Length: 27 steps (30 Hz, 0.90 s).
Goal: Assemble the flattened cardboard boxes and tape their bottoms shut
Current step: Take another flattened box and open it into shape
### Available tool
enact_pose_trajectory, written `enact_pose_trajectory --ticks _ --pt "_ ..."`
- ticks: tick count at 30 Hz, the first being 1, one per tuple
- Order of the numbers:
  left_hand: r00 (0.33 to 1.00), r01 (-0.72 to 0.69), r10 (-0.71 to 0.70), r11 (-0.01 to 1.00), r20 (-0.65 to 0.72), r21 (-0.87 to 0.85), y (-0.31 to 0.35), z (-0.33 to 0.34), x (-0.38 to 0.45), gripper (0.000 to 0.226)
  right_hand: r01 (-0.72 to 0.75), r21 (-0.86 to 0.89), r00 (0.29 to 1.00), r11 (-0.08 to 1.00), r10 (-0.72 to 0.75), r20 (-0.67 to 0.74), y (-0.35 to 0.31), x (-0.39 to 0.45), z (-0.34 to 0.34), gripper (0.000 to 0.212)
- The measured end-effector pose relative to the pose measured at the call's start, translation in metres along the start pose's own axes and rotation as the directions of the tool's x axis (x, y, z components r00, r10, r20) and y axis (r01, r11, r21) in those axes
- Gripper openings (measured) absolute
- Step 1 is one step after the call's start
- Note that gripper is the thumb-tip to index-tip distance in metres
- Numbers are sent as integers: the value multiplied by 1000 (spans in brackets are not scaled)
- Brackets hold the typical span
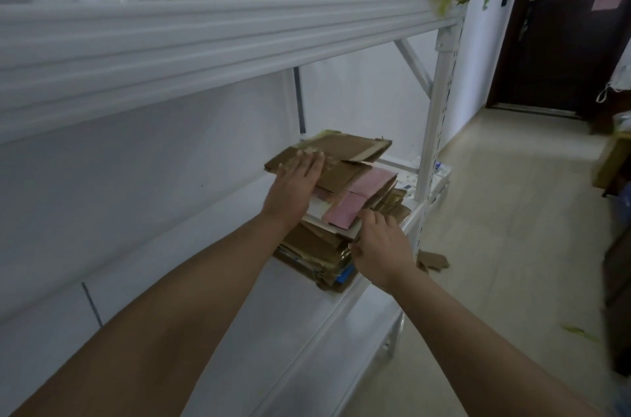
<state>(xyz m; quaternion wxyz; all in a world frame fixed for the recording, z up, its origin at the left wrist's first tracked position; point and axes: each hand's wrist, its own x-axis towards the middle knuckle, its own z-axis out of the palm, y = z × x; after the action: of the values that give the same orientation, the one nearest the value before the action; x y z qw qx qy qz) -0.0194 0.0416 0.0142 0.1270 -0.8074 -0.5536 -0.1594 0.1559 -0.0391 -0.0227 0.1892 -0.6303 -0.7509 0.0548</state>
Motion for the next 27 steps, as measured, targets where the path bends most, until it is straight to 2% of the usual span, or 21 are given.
enact_pose_trajectory --ticks 4,7,9,15,23,27 --pt "999 37 -36 999 -20 36 -20 -27 -44 72 10 -18 1000 1000 -10 -13 -7 -11 -9 51" --pt "981 -23 38 997 -190 80 -42 -49 -93 77 43 -25 999 999 -44 -11 -21 -18 -16 53" --pt "967 -28 57 993 -248 118 -56 -59 -132 78 58 4 998 998 -58 12 -39 -24 -15 55" --pt "987 78 -59 989 -152 124 -80 -109 -252 78 136 116 977 984 -153 150 -108 -52 9 49" --pt "961 217 -229 972 -156 -94 -112 -173 -393 66 230 250 944 940 -279 179 -189 -104 36 74" --pt "949 259 -280 955 -146 -145 -129 -189 -448 62 230 402 935 886 -316 163 -246 -128 47 82"
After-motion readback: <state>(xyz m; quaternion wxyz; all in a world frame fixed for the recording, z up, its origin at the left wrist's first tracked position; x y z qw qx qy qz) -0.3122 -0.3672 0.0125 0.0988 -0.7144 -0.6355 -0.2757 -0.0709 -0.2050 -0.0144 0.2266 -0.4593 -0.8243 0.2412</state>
